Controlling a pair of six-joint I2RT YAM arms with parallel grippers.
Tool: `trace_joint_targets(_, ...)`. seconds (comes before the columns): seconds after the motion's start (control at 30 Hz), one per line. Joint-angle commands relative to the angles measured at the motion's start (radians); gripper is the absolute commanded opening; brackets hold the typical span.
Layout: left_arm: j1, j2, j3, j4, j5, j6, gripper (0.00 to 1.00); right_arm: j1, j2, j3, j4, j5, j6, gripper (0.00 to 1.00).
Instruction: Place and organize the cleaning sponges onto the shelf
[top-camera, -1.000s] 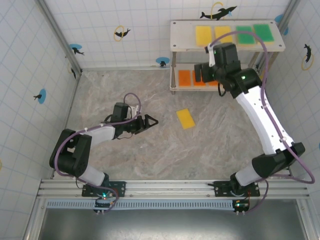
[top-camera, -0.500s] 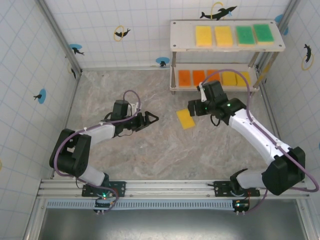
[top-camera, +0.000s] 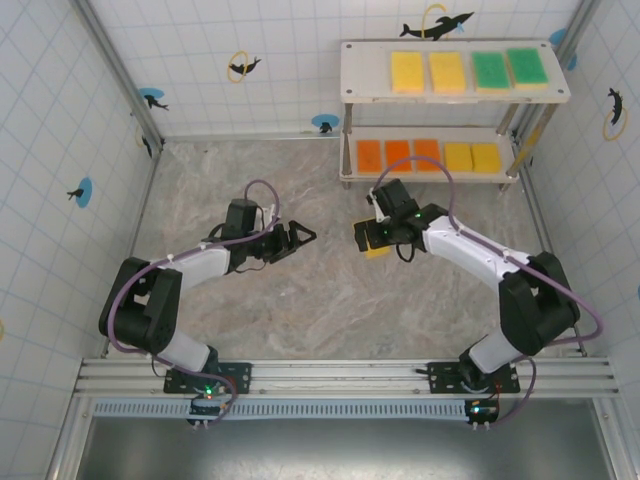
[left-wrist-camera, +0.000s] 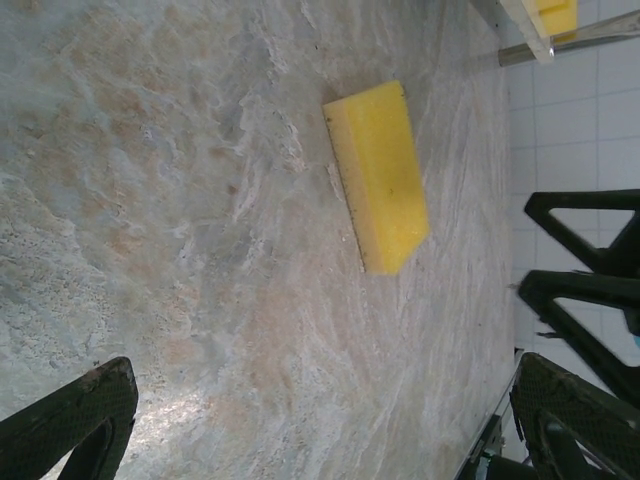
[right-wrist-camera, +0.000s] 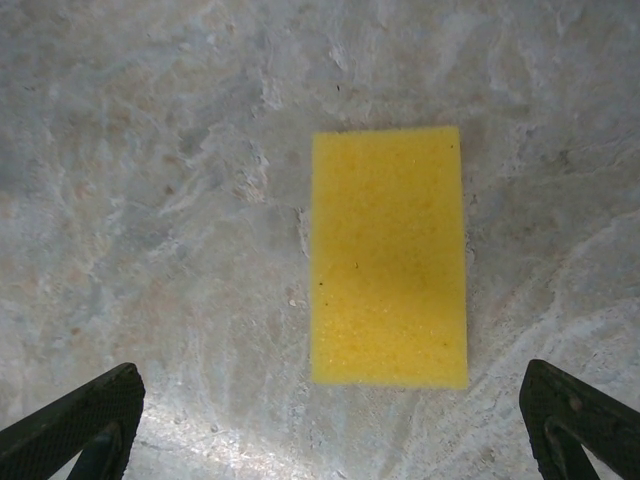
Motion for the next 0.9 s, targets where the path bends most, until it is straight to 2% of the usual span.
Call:
trace_joint_targets(0.0,0.005,-0.005,0.032,-0.007,-0.010,-0.028,0.98,0.005,0.043,-0.024,0.043,0.015,0.018,0.99)
trace_joint_targets(0.2,-0.006,0.010,0.049,-0.015,-0.015,-0.045,0.98,0.009,0.112,-0.051,0.088,0.009,0.036,0.99)
trace_joint_targets(0.53,-0.038,0.035,0.094,-0.039,-0.043,-0.057,0.98,0.007,0.154,-0.079,0.112,0.067,0.029,0.99)
trace_joint_targets(0.87,-0.070,0.074,0.129,-0.031,-0.050,-0.068,0.98,0.006,0.203,-0.077,0.157,0.056,0.036,0.99)
